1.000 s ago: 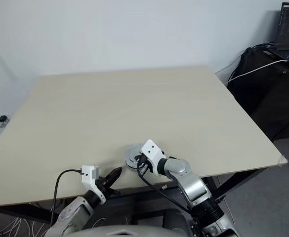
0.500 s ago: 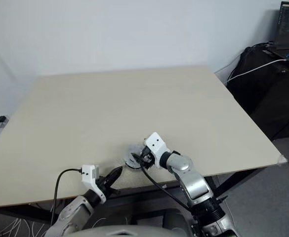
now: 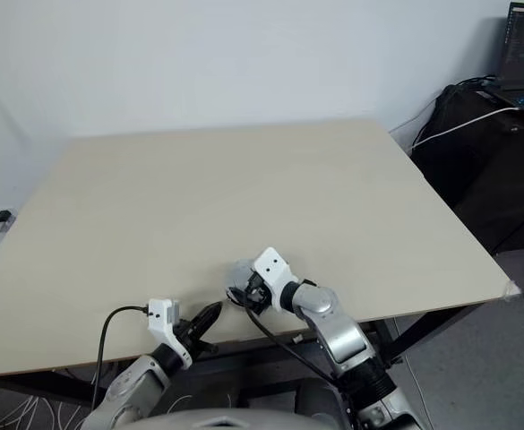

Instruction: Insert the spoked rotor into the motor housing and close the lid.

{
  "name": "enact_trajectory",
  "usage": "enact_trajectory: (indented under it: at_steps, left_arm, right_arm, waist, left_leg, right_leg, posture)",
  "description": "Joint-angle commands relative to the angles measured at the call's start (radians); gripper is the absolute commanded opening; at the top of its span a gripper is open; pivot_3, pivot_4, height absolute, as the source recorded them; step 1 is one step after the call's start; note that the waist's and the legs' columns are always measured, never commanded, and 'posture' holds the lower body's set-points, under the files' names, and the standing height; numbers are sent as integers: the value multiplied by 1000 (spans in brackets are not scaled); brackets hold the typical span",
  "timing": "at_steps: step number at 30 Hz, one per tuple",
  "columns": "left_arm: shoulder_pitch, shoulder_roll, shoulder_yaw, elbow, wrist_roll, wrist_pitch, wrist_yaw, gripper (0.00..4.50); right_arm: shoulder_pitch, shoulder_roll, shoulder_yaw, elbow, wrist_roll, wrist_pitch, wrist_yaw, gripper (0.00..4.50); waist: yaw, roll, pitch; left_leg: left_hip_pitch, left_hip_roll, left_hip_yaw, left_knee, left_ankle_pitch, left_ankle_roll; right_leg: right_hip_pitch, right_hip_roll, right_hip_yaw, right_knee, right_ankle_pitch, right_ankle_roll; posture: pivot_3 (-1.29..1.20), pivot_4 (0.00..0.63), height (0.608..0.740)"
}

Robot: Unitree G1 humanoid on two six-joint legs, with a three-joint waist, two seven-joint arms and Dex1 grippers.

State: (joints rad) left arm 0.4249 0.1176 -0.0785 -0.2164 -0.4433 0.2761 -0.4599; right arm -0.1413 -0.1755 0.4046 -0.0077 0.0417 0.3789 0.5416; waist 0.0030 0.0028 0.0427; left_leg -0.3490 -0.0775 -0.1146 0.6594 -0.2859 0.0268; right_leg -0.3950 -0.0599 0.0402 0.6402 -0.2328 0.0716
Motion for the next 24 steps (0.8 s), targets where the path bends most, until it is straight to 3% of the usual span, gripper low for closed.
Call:
enact_trajectory:
  at_steps: [1,8,12,24]
  left_arm:
    - [-7,-4,7,-23,-11,-19,-11,0]
    - [-8,-6,11,-21,-10,-23,-12,0]
    - [-8,-8,11,-21,-10,-24,-12,0]
    - [-8,-18,7,-18,-7,-24,-13,0]
  right_arm:
    - [-23,10,-3,8,-4,-16,1,4461]
    - [-24,12,-10,34,-4,-8,0,4461]
    - [-26,10,-15,38,-4,-6,-3,3262]
    - [-39,-22,-42,-14,43,83,41,3210]
  waist:
    - [0,0,0]
    - [0,0,0]
    - [0,0,0]
    - [1,0,0]
  left_leg:
    - [0,0,0,0,0,0]
    - [0,0,0,0,0,0]
    - [0,0,0,0,0,0]
    - [0,0,0,0,0,0]
  right_leg:
    - [0,0,0,0,0,0]
    - [0,0,0,0,0,0]
    - [0,0,0,0,0,0]
    - [0,0,0,0,0,0]
  posture:
    - [0,0,740]
    - [0,0,740]
    - [0,0,740]
    - [0,0,740]
